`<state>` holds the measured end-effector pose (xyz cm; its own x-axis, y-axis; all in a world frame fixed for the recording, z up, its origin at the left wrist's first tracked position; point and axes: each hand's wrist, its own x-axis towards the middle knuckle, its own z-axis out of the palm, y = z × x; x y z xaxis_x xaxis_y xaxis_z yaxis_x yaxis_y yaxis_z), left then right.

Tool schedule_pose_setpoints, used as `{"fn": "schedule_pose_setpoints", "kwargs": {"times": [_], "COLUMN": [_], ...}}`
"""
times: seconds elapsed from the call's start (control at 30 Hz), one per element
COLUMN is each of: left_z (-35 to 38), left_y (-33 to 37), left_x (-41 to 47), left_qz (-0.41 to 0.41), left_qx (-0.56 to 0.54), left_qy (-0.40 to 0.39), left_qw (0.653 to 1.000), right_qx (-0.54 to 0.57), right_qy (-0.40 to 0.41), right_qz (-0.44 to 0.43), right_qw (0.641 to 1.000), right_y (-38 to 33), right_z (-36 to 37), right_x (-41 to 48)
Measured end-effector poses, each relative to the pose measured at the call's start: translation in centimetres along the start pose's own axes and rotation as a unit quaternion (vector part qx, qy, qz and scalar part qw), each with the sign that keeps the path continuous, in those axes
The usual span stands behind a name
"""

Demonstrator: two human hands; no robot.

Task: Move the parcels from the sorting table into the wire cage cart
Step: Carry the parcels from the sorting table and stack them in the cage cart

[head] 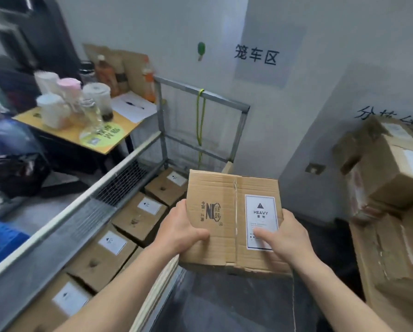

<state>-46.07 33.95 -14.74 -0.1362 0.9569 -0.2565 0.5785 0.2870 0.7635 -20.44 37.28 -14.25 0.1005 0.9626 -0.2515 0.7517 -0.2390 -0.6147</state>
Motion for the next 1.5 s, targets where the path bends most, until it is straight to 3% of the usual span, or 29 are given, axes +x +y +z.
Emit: {"fn": "schedule_pose_setpoints", "kwargs": {"times": [0.3,0.83,1.07,1.2,1.5], "left_z": [-6.3,-7.1,-6.3,-5.0,1.1], "left_y": [-5.9,-9.2,-12.8,-15.9,-22.5], "left_x": [3.3,11.5,13.3,14.6,17.7], "left_qz": [-0.098,-0.284,-0.324,-0.345,-0.401], "left_qx": [-0.055,-0.157,-0.182,-0.197,-0.21], "left_qy": [0.121,0.289,0.296,0.263,0.204], "left_qw": [0.986,0.9,0.88,0.879,0.868], "right_qx": [-0.035,-0.137,-0.178,-0.205,-0.277], "right_qy": [-0.104,-0.28,-0.305,-0.303,-0.321], "right_qz": [-0.108,-0.267,-0.287,-0.278,-0.231], "right_qw": [0.988,0.912,0.891,0.888,0.876], "right_y": [-10.9,-22.4,-24.6,-24.2,-18.8], "right_z": [6.3,16.1,20.4,23.1,30.7], "right_x": [8.0,24.5,26.4,27.2,30.6]}}
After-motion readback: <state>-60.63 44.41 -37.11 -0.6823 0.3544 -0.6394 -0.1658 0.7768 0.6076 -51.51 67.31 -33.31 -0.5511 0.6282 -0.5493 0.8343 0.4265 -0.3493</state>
